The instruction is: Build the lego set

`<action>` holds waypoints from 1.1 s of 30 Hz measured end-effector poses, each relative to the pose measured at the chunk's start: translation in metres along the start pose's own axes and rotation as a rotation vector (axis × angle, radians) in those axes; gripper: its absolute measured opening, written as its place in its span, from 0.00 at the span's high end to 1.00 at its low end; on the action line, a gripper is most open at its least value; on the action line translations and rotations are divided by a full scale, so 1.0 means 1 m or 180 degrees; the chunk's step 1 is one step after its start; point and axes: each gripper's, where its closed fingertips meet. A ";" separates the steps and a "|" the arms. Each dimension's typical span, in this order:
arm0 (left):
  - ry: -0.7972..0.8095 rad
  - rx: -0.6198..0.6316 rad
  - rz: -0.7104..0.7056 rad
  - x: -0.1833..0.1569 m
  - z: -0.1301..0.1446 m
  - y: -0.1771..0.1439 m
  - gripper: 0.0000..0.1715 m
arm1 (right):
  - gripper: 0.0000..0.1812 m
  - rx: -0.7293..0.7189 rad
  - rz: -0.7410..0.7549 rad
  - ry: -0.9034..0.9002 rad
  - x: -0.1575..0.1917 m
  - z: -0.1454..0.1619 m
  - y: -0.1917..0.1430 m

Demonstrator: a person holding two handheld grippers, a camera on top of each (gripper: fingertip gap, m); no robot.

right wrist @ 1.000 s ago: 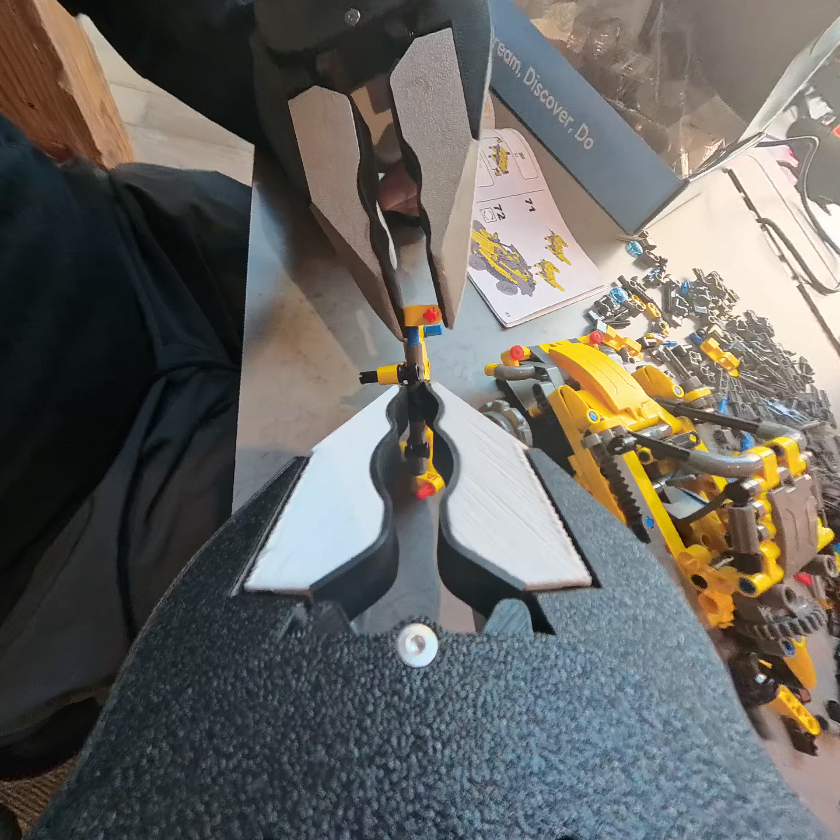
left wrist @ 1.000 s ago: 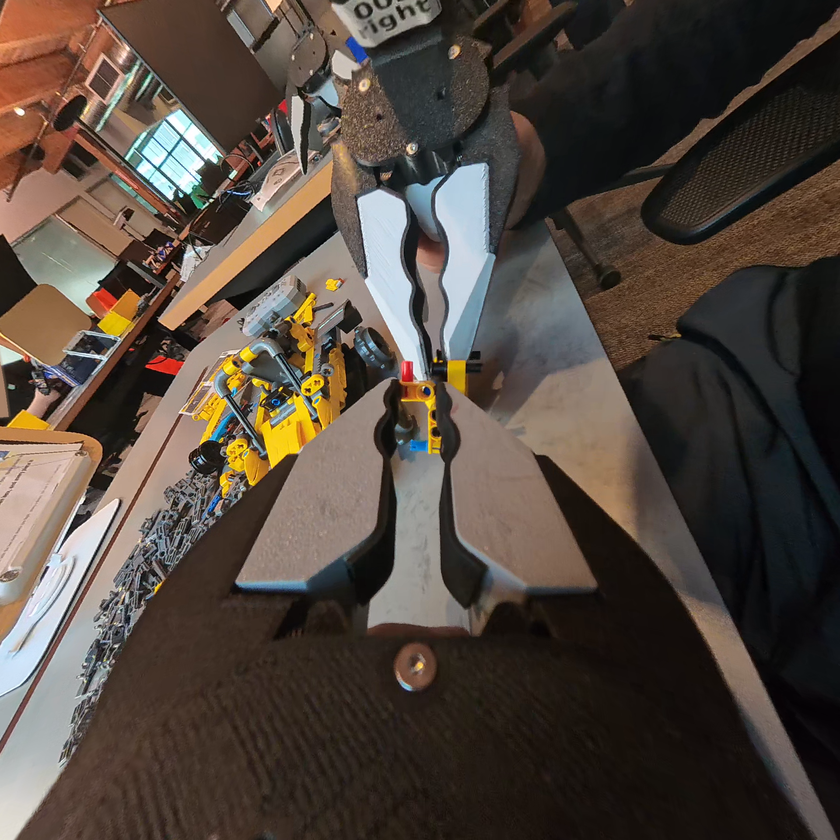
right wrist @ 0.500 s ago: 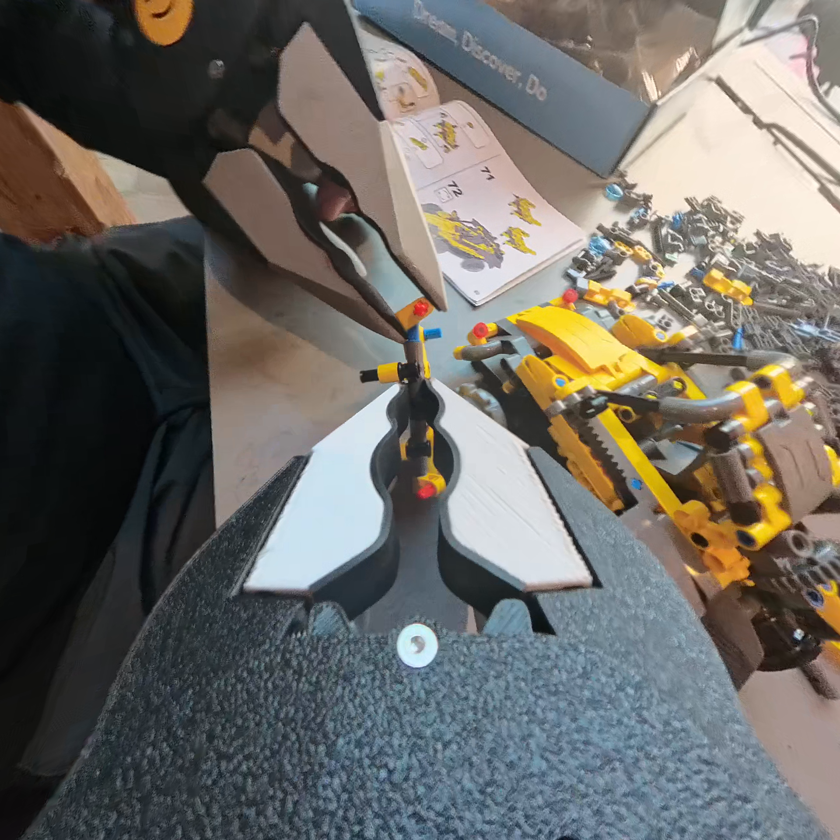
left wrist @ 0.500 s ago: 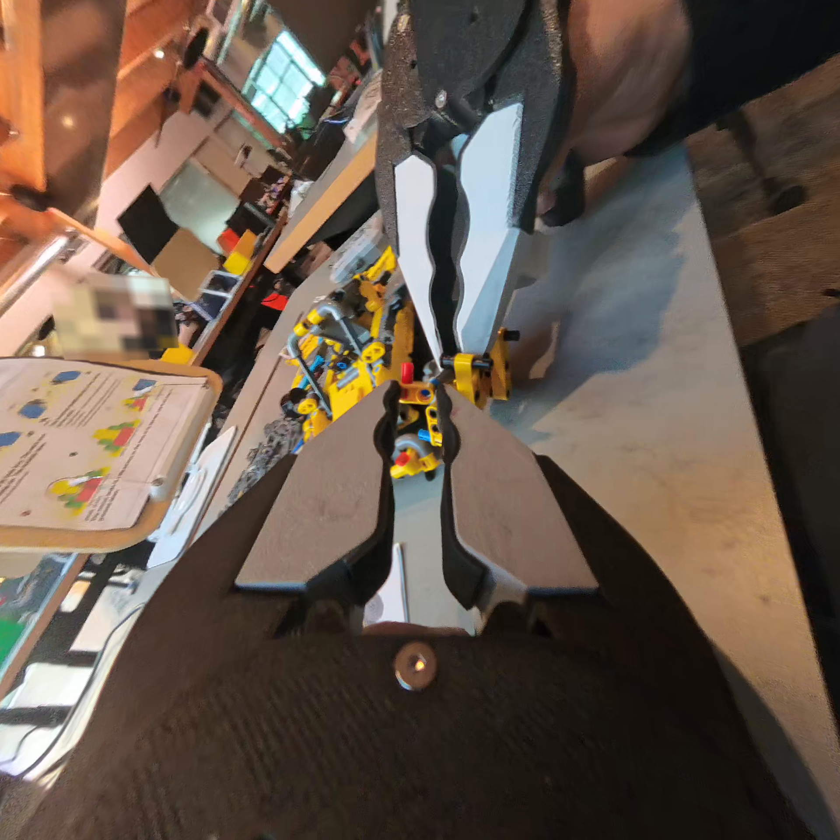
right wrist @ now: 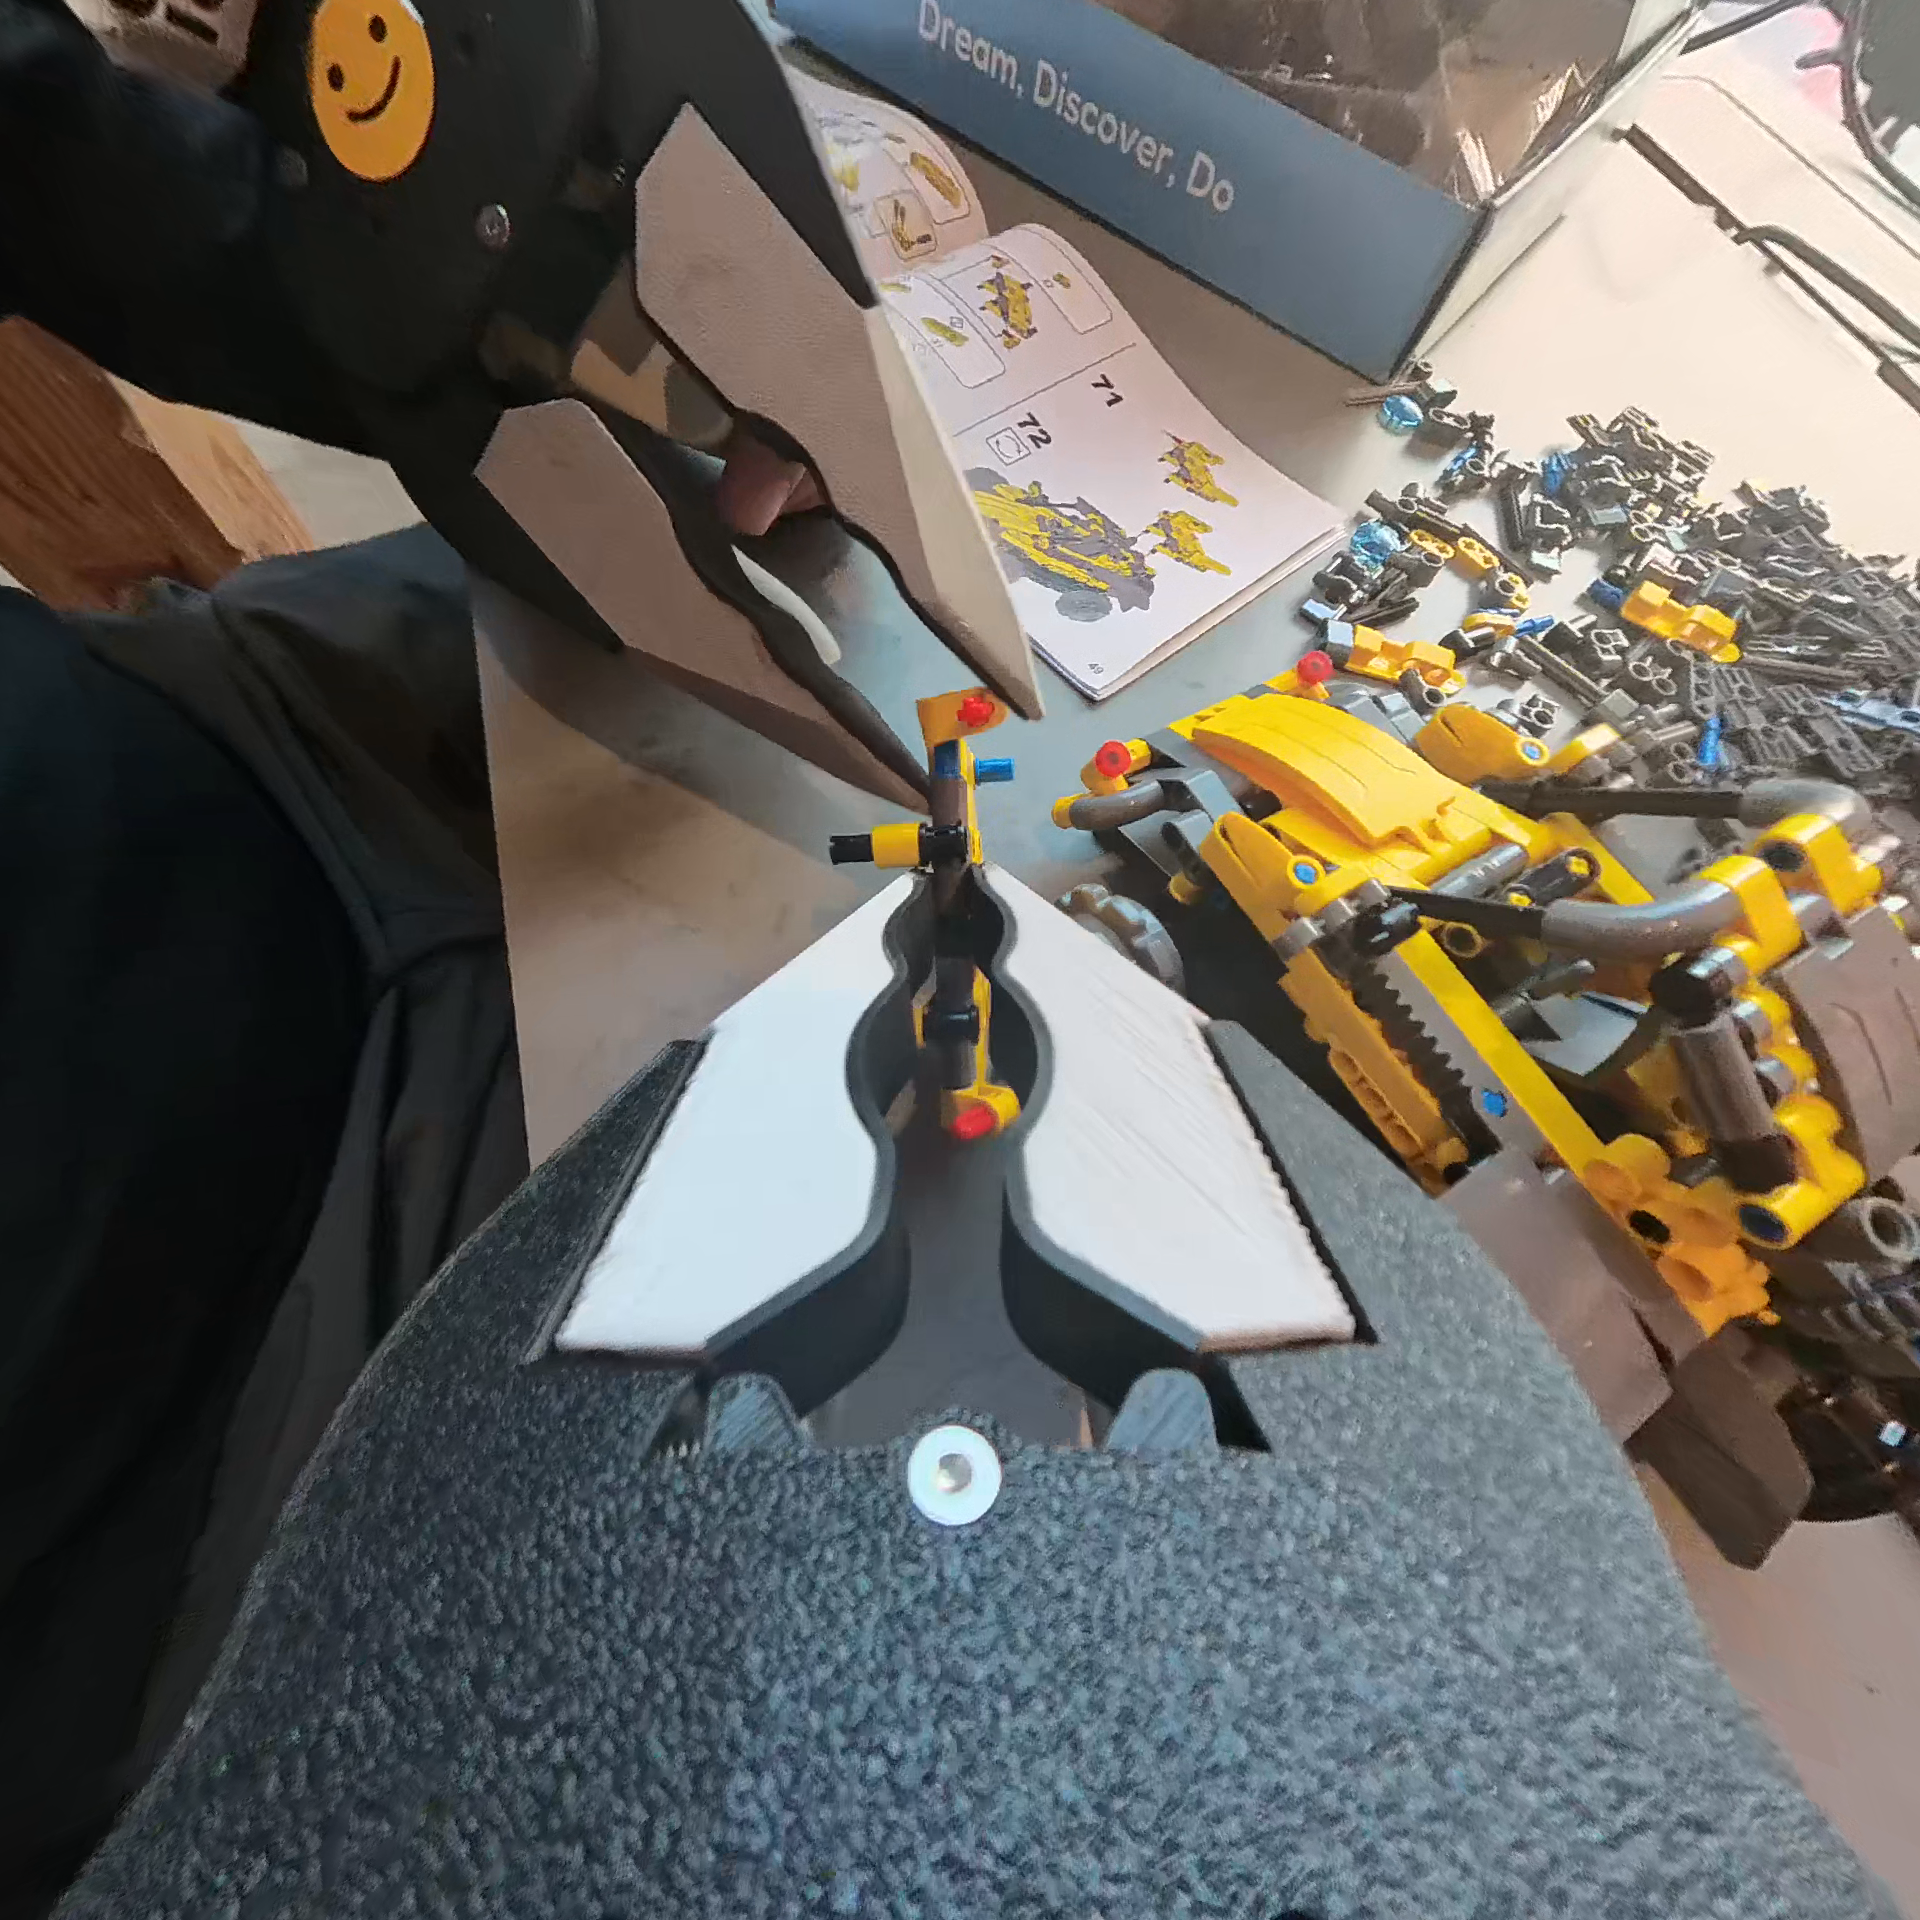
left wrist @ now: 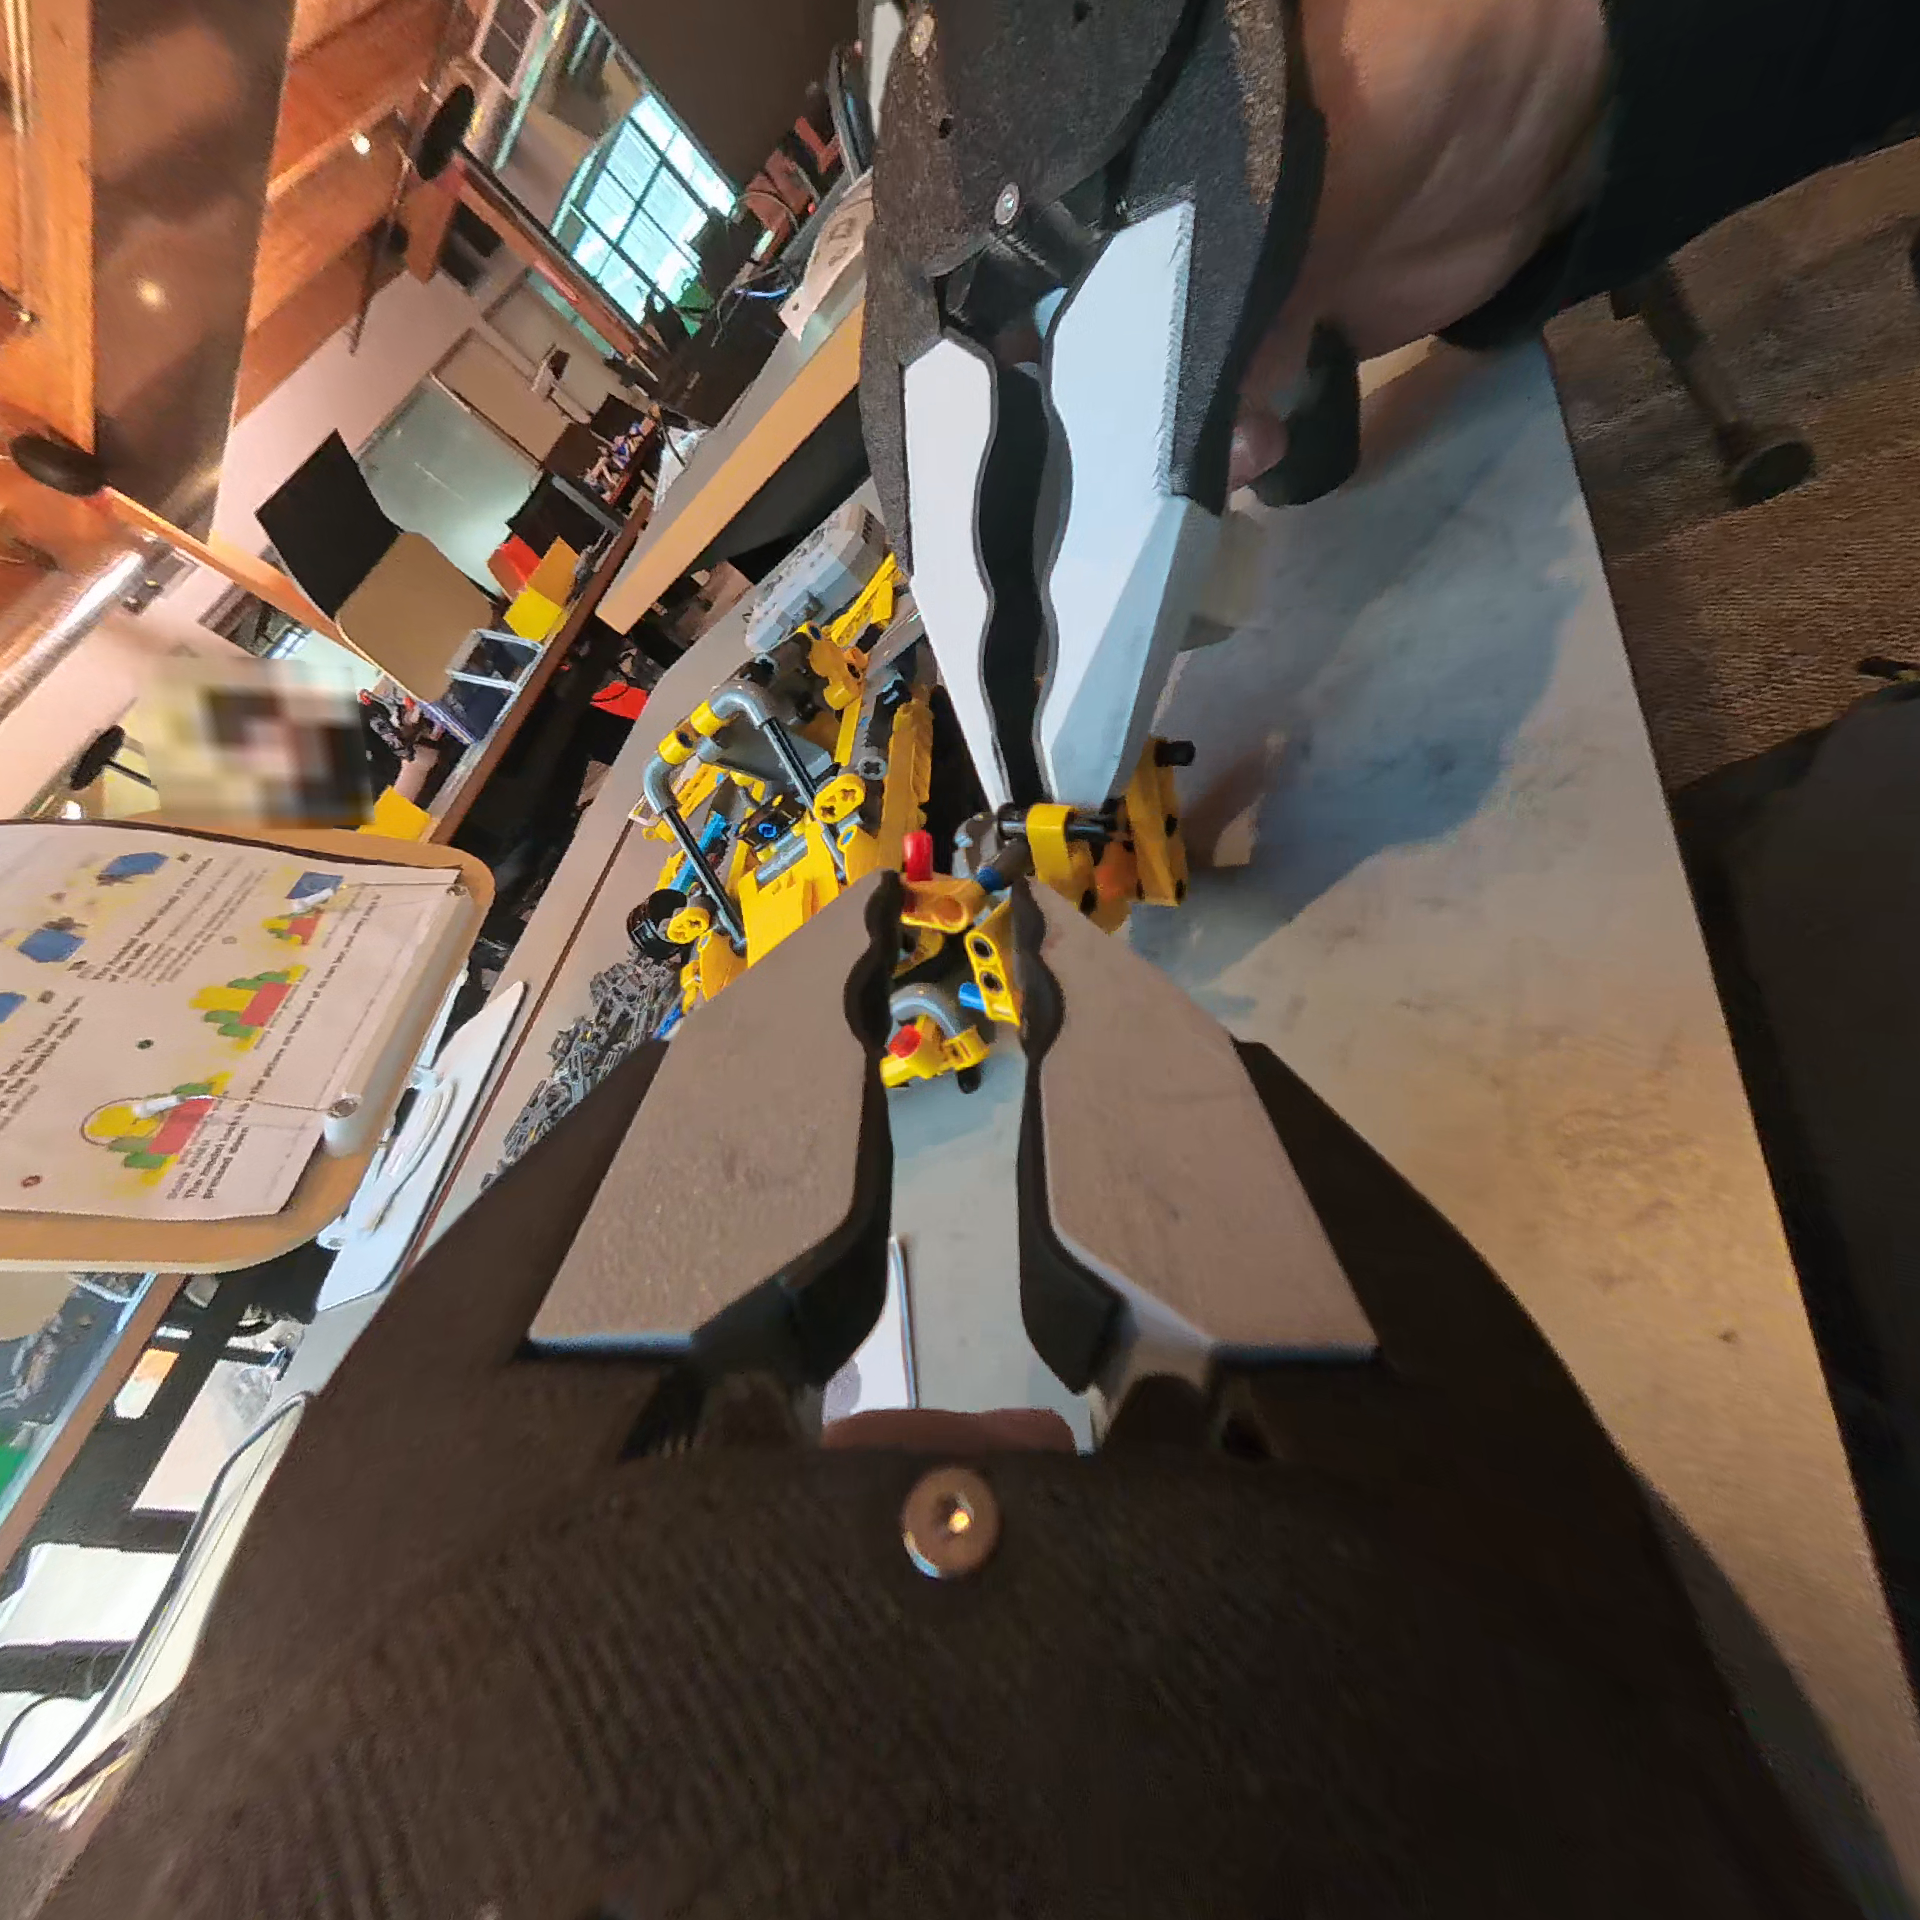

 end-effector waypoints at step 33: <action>0.0155 0.0600 0.0169 -0.018 0.028 -0.024 0.88 | 0.97 0.0608 0.0089 0.0096 -0.005 0.022 -0.021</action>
Point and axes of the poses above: each gripper's, where its closed fingertips meet, y out along the fingers, z out of its underside, x = y × z across the jaws, and after that the axes turned 12 degrees about y, right-handed
